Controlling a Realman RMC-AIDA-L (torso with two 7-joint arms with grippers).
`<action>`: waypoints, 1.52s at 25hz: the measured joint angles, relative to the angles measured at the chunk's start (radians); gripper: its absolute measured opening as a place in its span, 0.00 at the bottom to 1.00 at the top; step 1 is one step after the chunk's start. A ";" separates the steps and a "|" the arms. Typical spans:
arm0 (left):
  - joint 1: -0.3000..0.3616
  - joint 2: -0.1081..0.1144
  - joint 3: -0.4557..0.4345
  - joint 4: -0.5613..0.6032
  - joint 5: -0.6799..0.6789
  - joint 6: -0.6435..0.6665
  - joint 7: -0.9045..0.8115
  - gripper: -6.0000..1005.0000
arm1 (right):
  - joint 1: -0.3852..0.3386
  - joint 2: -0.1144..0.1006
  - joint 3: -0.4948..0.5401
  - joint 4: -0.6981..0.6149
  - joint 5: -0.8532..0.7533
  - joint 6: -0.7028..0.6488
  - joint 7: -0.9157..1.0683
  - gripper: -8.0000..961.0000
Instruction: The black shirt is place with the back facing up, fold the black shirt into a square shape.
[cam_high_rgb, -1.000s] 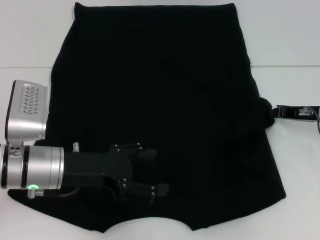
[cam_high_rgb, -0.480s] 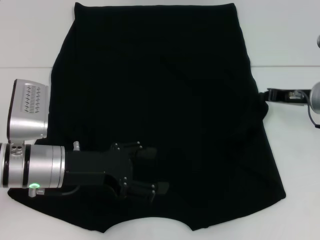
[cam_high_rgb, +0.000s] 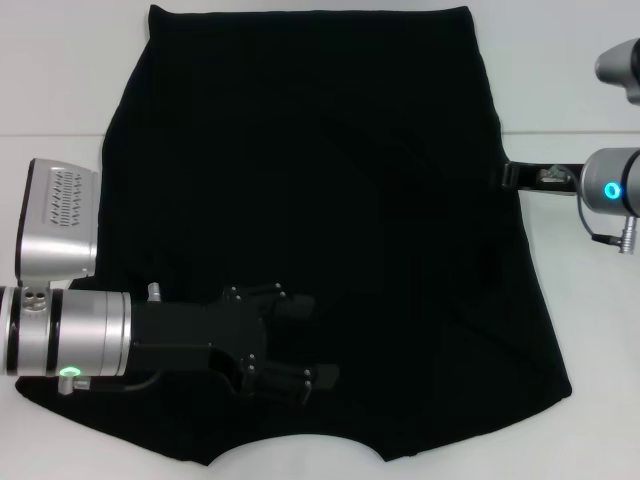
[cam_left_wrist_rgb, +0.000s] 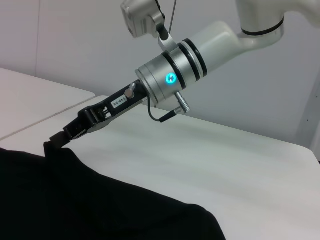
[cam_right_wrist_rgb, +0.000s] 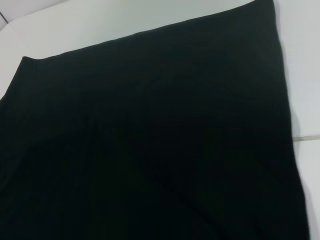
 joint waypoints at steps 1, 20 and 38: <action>0.000 0.000 0.000 0.000 0.000 -0.001 0.000 0.94 | 0.002 0.004 0.000 0.002 0.000 0.008 0.000 0.10; 0.000 0.002 0.000 0.000 0.000 -0.001 0.000 0.94 | 0.026 0.026 -0.007 0.004 0.026 -0.002 -0.004 0.16; 0.004 0.002 0.000 0.000 0.000 -0.003 0.000 0.94 | 0.012 0.021 -0.009 -0.042 0.026 -0.083 -0.008 0.22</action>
